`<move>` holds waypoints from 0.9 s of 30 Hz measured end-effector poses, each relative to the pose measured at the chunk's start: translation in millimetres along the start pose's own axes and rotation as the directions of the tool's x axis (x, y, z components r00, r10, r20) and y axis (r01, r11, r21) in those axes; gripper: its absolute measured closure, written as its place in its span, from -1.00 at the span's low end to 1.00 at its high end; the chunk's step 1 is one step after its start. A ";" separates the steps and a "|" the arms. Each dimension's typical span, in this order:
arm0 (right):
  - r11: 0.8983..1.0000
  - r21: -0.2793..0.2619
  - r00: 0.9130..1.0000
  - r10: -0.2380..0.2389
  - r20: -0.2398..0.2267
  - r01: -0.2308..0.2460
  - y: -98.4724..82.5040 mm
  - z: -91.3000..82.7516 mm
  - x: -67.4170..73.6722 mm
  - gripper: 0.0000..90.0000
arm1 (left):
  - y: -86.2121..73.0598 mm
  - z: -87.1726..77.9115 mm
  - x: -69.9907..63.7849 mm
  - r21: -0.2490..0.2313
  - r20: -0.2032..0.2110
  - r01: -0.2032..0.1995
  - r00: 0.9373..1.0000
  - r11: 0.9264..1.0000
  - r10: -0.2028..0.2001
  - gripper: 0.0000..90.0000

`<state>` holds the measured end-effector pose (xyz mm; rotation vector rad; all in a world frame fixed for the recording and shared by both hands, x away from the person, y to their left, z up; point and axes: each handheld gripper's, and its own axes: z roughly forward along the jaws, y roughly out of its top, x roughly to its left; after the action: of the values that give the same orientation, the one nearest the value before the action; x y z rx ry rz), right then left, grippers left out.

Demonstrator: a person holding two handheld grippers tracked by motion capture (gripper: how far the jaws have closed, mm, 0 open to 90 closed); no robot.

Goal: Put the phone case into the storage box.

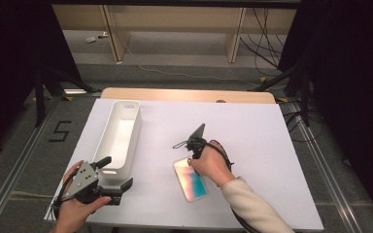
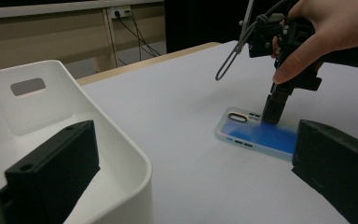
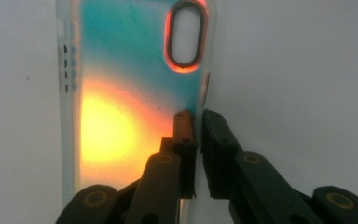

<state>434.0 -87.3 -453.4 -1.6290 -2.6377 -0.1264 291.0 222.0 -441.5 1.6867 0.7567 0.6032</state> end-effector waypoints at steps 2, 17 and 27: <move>1.000 0.001 1.000 0.004 0.000 -0.004 -0.1 -0.1 0.1 0.89 | 0.1 0.0 0.0 0.000 0.001 -0.001 1.000 1.000 0.001 -1.00; 1.000 -0.014 1.000 0.022 0.004 -0.022 -0.4 1.2 0.2 0.92 | 0.2 -0.1 0.4 0.000 0.001 -0.009 1.000 1.000 0.009 -1.00; 0.999 0.007 0.999 0.050 -0.006 -0.050 -0.3 -0.4 2.1 0.94 | 0.2 -0.1 0.5 0.000 0.000 -0.010 1.000 1.000 0.010 -1.00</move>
<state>432.8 -85.6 -452.9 -1.6888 -2.5877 -0.1205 291.2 222.4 -441.3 1.6913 0.7484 0.6096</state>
